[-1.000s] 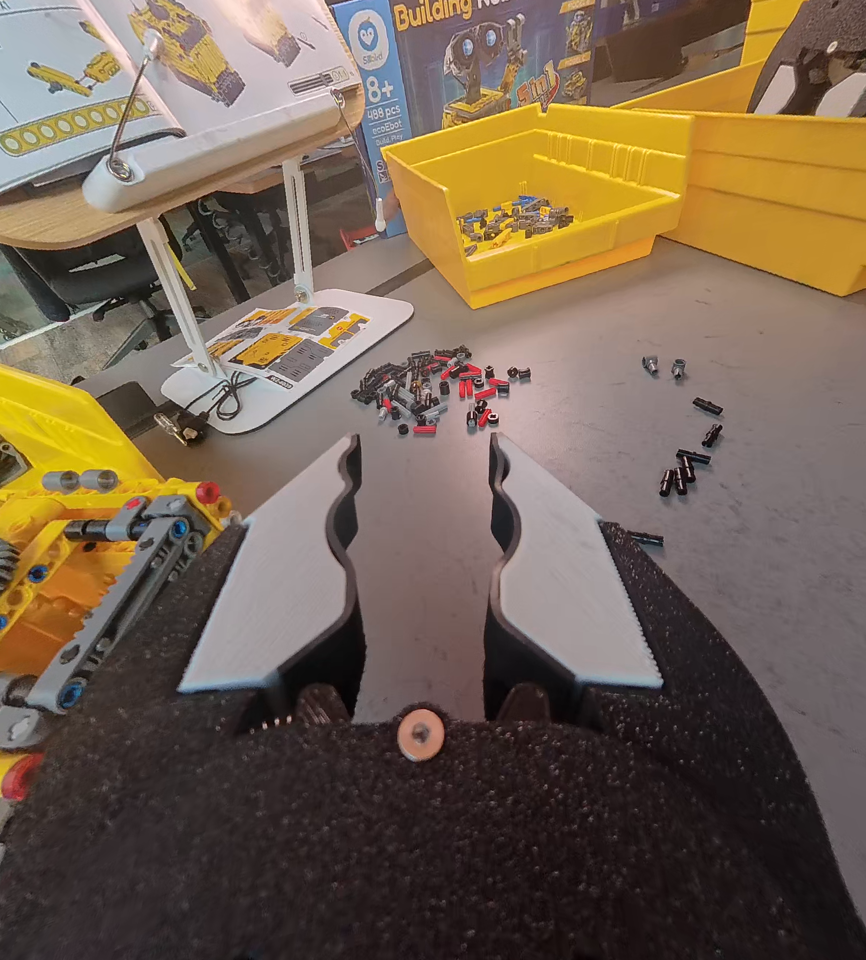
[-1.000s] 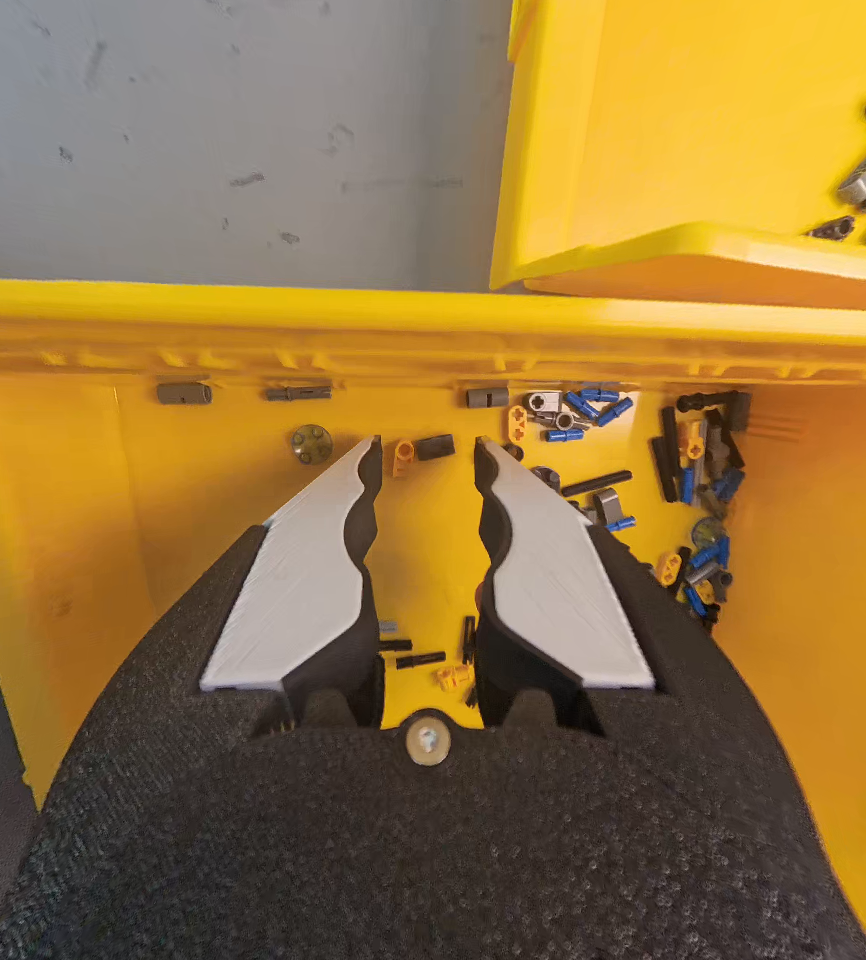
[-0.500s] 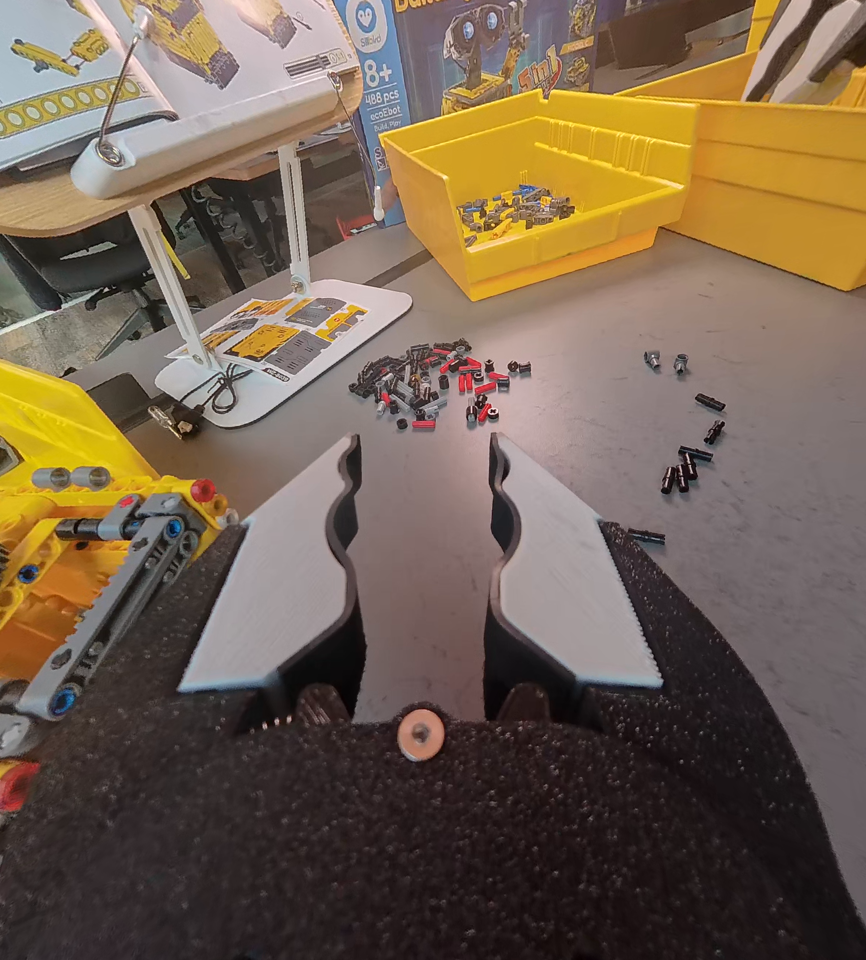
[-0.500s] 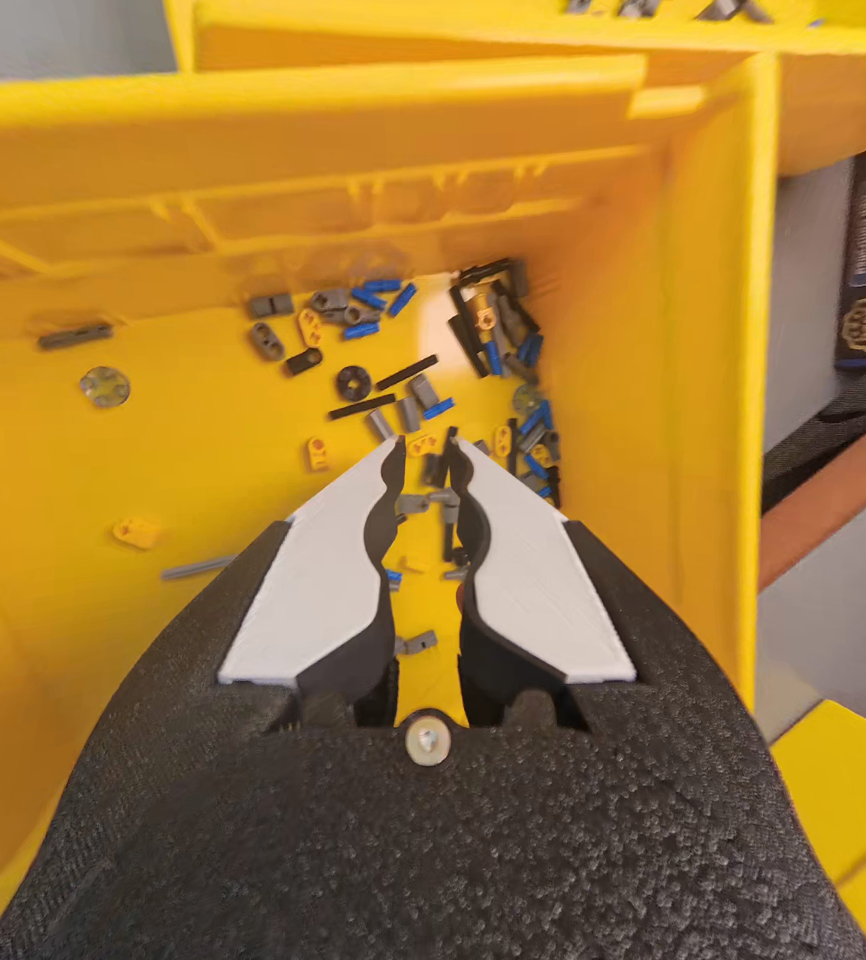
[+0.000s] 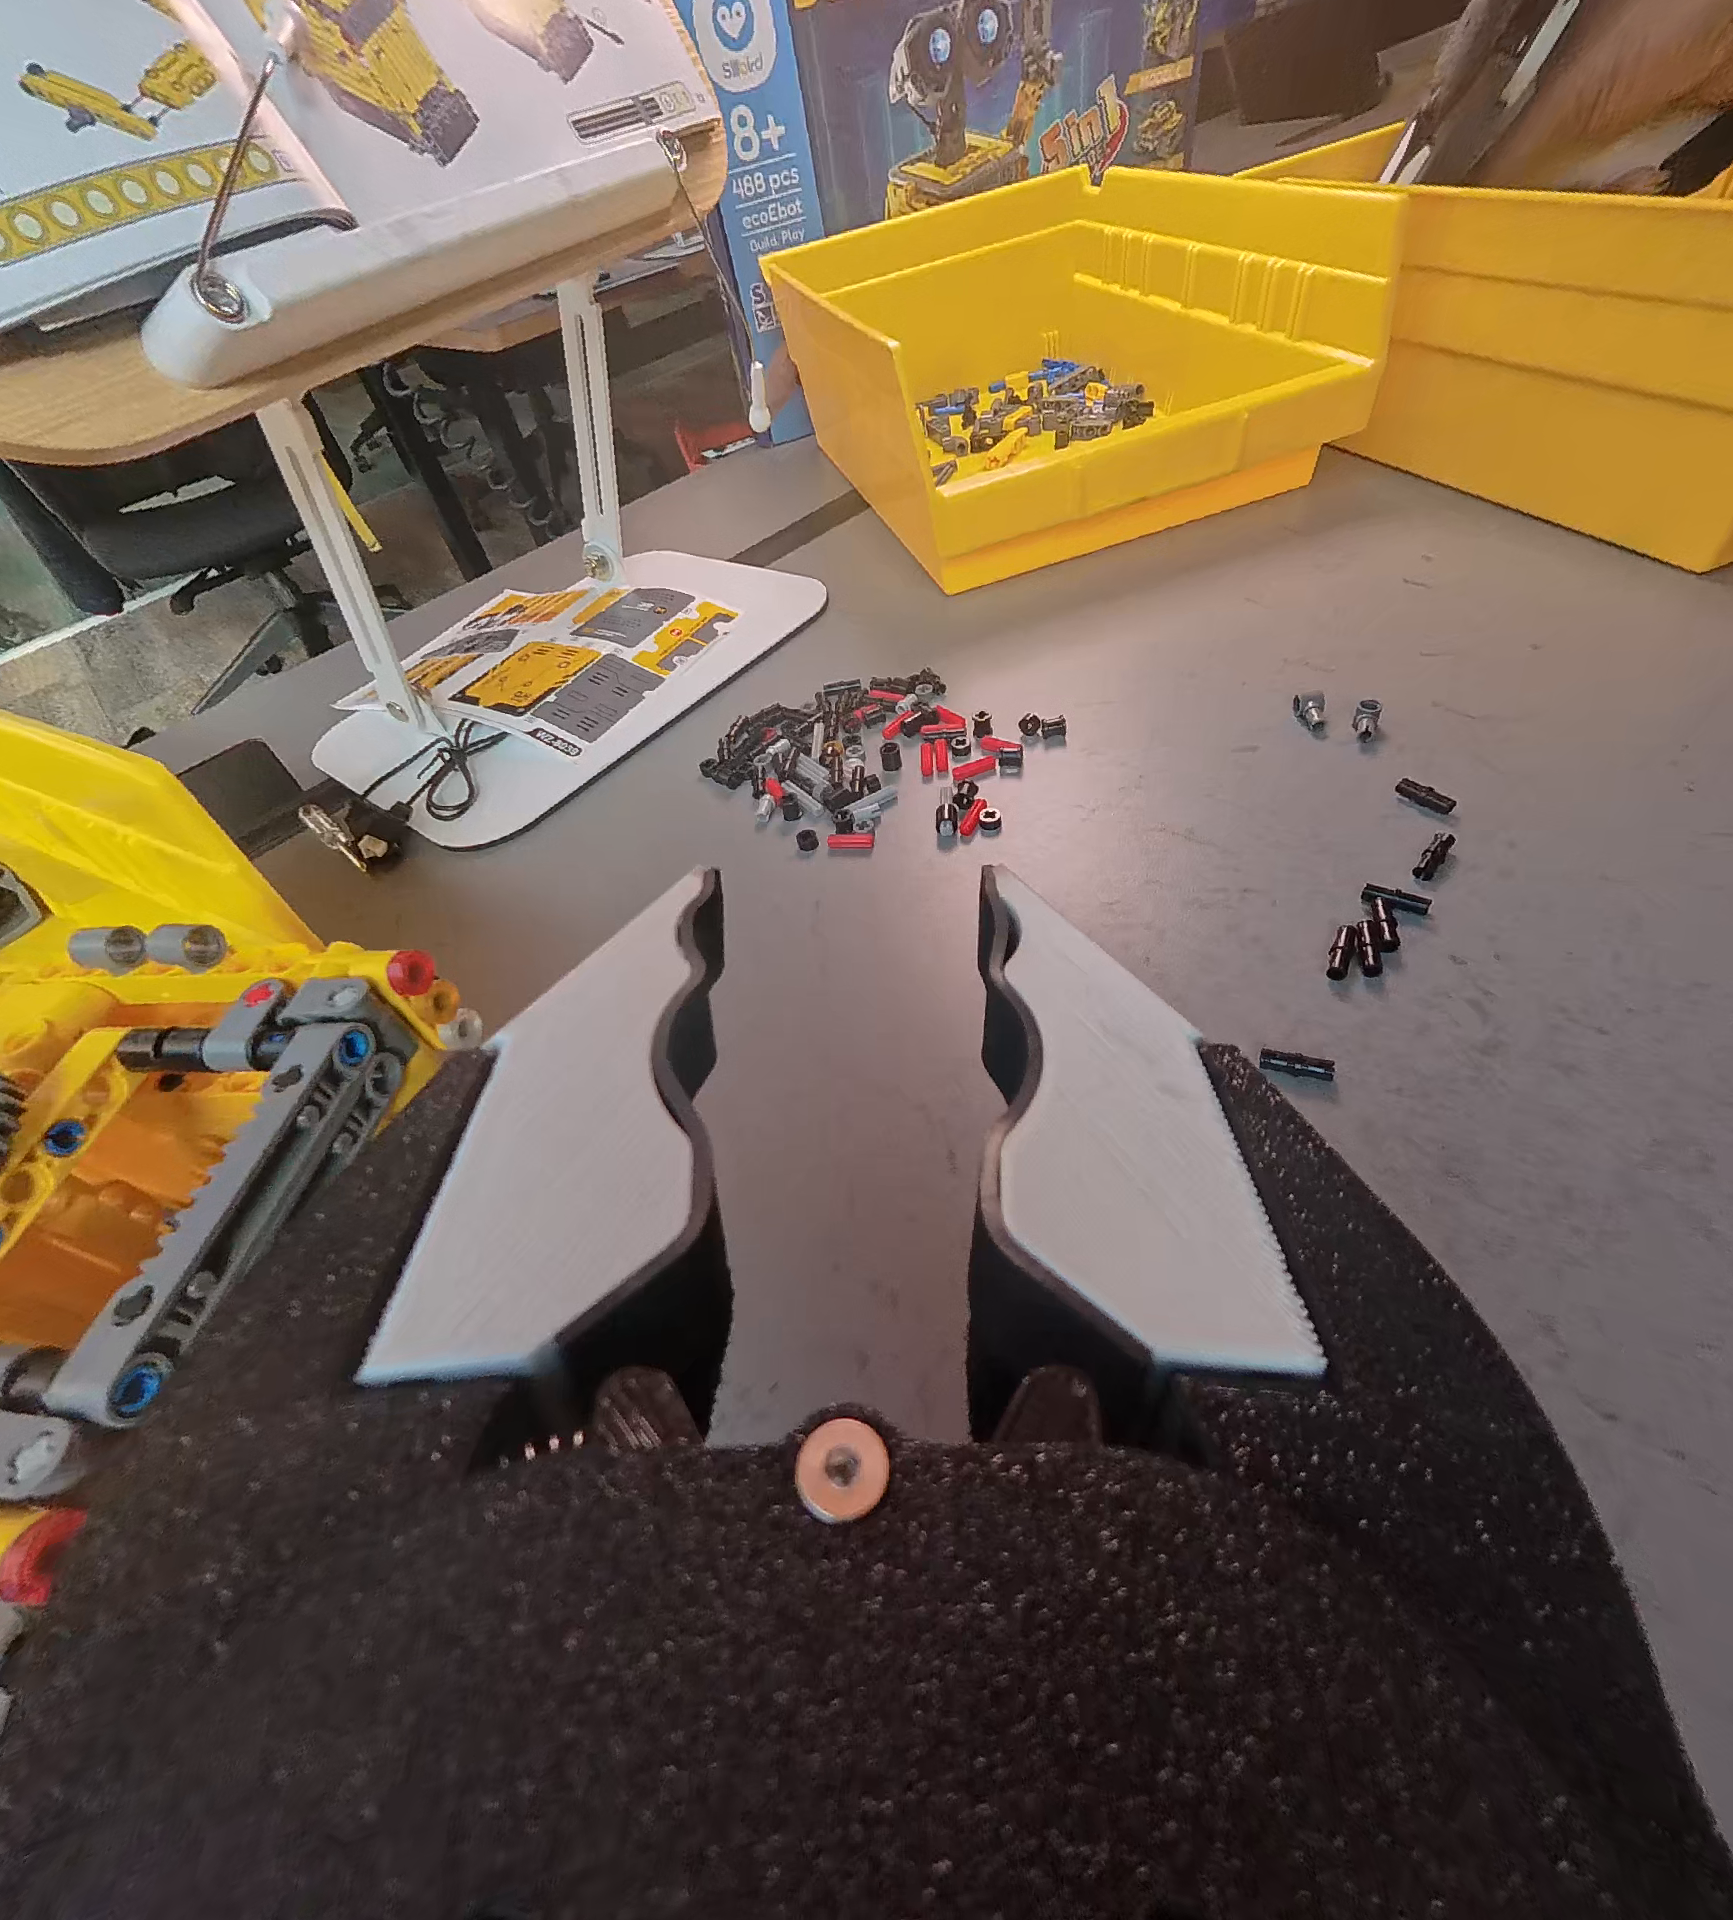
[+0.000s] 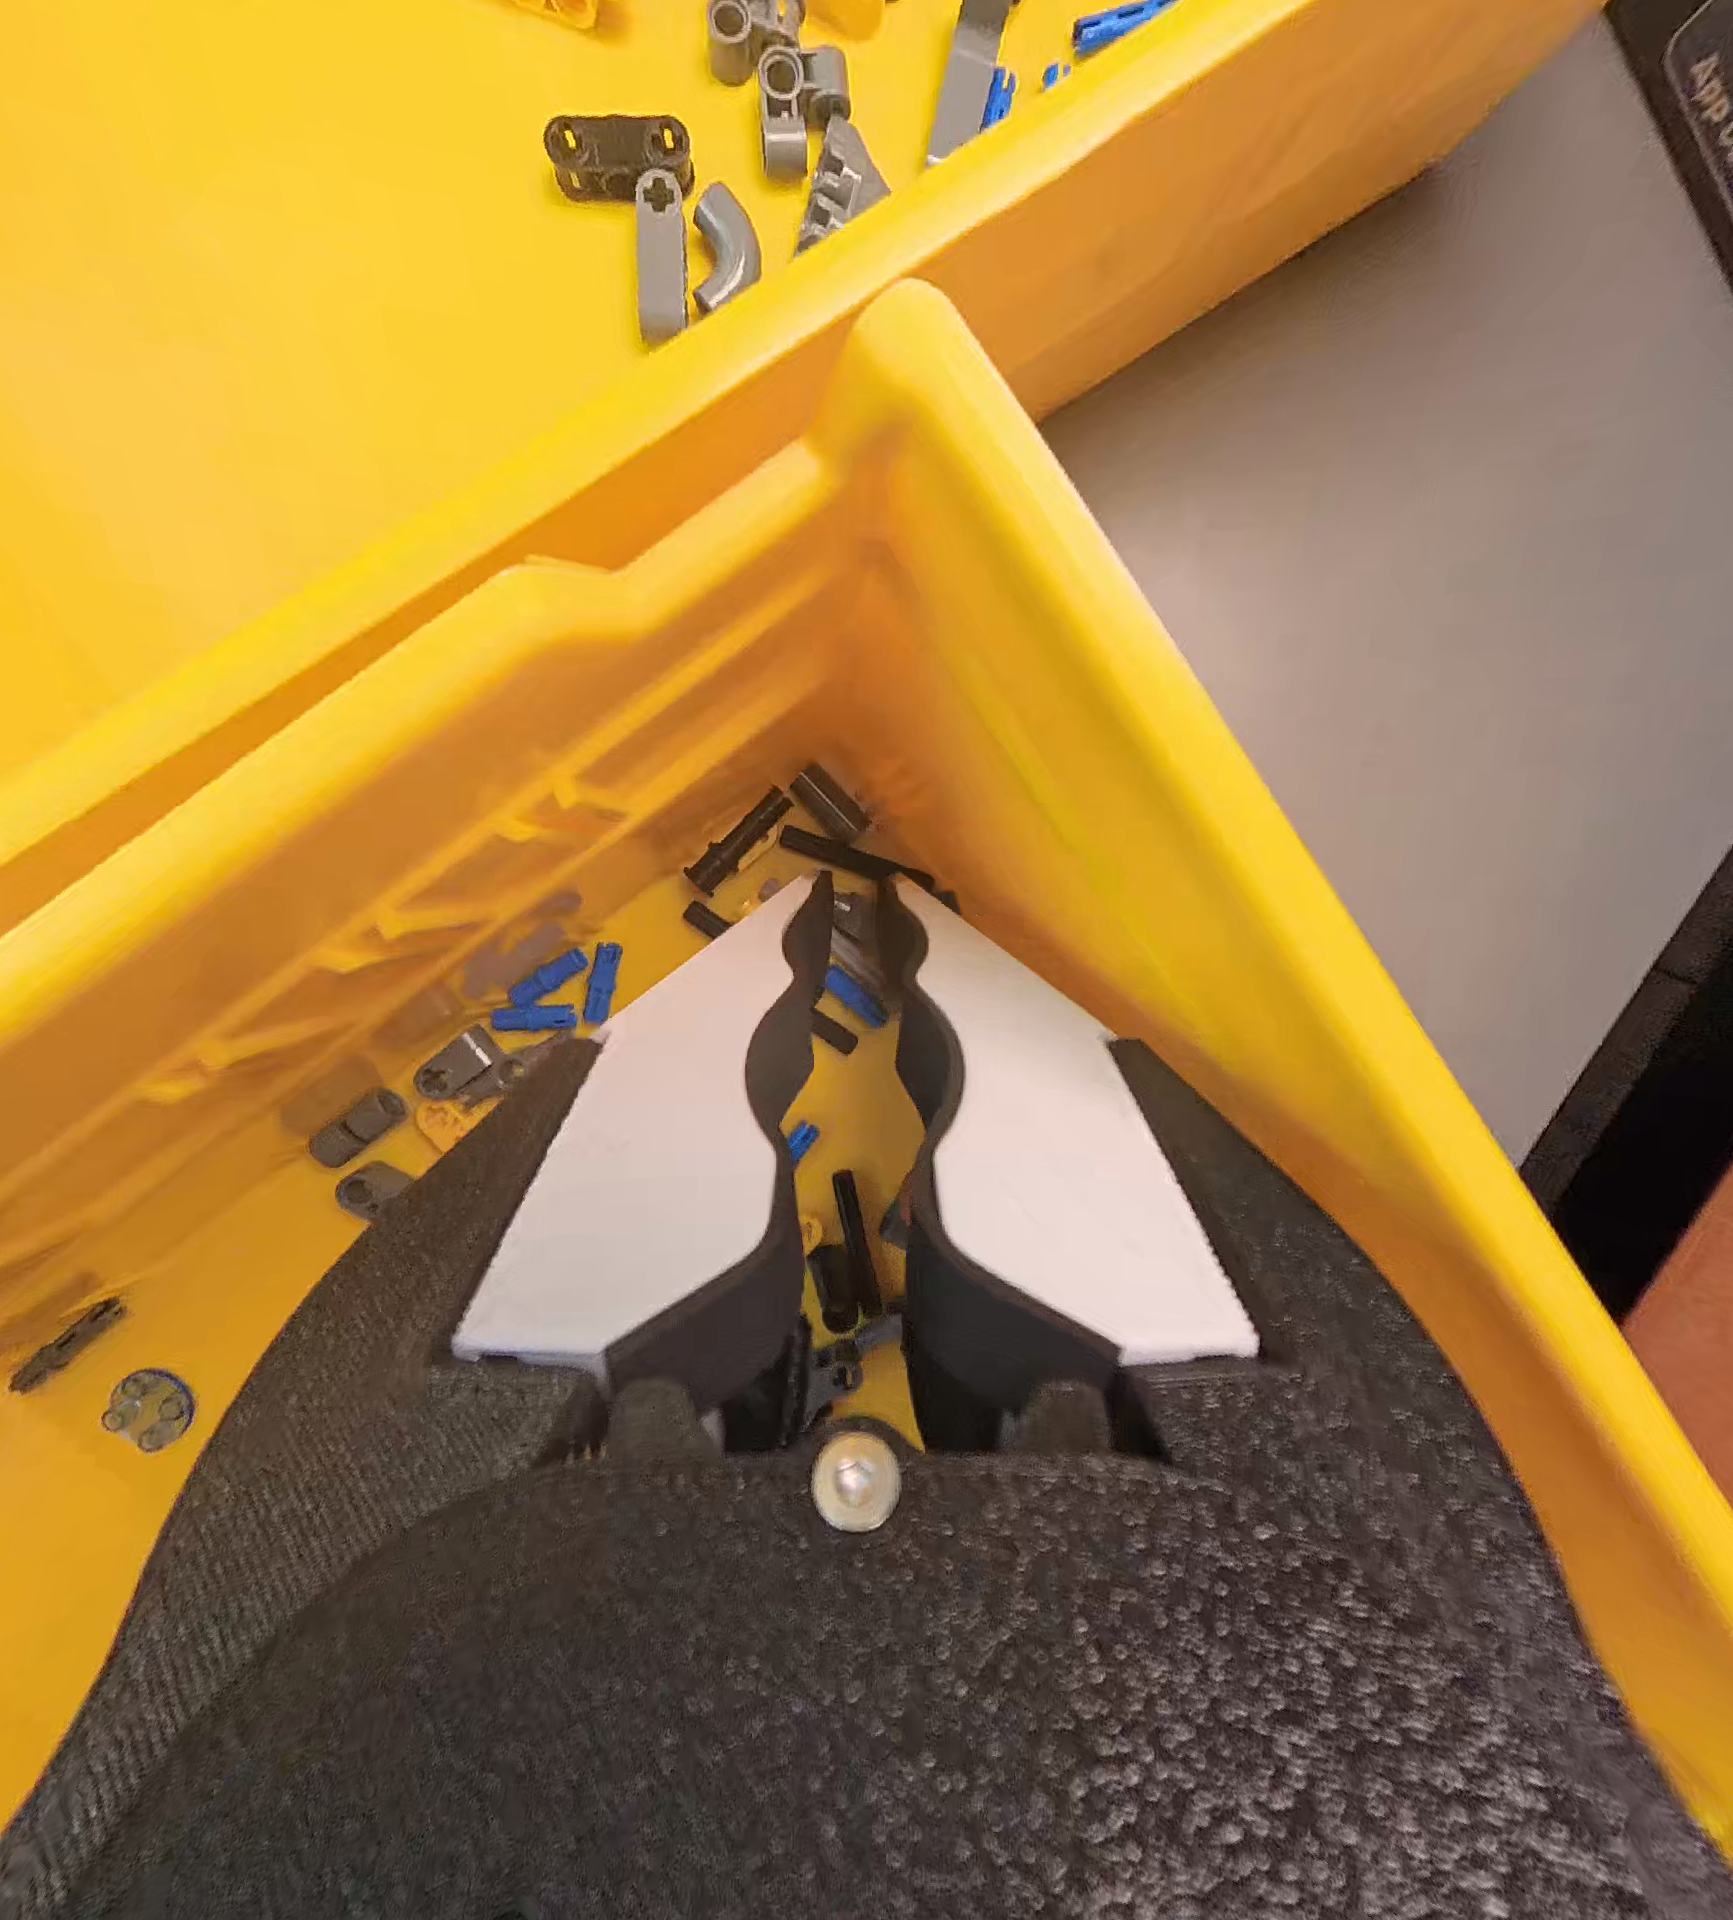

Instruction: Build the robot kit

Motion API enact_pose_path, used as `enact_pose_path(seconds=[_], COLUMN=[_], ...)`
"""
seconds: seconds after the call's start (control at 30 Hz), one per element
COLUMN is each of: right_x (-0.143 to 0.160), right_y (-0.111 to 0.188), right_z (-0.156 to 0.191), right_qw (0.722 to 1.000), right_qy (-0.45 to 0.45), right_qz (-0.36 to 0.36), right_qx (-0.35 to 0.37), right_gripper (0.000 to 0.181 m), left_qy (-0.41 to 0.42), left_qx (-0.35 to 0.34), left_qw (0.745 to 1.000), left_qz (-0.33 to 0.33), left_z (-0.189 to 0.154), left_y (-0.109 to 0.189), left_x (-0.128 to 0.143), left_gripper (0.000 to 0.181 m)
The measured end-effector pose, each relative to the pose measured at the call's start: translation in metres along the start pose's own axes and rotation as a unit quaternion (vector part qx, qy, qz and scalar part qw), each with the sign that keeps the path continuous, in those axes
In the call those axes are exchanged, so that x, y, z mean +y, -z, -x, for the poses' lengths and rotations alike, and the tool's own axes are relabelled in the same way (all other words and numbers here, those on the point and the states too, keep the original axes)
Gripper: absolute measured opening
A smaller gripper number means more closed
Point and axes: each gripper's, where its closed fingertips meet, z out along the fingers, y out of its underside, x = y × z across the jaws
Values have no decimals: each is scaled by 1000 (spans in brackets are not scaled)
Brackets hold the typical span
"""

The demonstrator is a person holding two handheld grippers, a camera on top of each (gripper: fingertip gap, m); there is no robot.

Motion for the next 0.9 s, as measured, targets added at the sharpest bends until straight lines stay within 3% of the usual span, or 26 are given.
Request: enact_pose_path(seconds=[0.2, 0.43, 0.8, 0.9], right_x=[11, 13, 21, 15], right_y=[7, 7, 8, 17], right_z=[11, 9, 11, 10], right_qw=[998, 997, 995, 996], right_qy=[-19, 13, 2, 6], right_qz=[22, 31, 59, 37], right_qx=[-54, -64, -81, -80], right_gripper=[11, 17, 8, 8], left_qy=[3, 1, 0, 0], left_qx=[4, 5, 5, 6], left_qw=[1000, 1000, 1000, 1000], left_qz=[-2, -1, 0, -1], left_z=[0, -1, -1, -1], left_y=[0, 0, 0, 0], left_x=[0, 0, 0, 0], left_gripper=[48, 48, 48, 48])
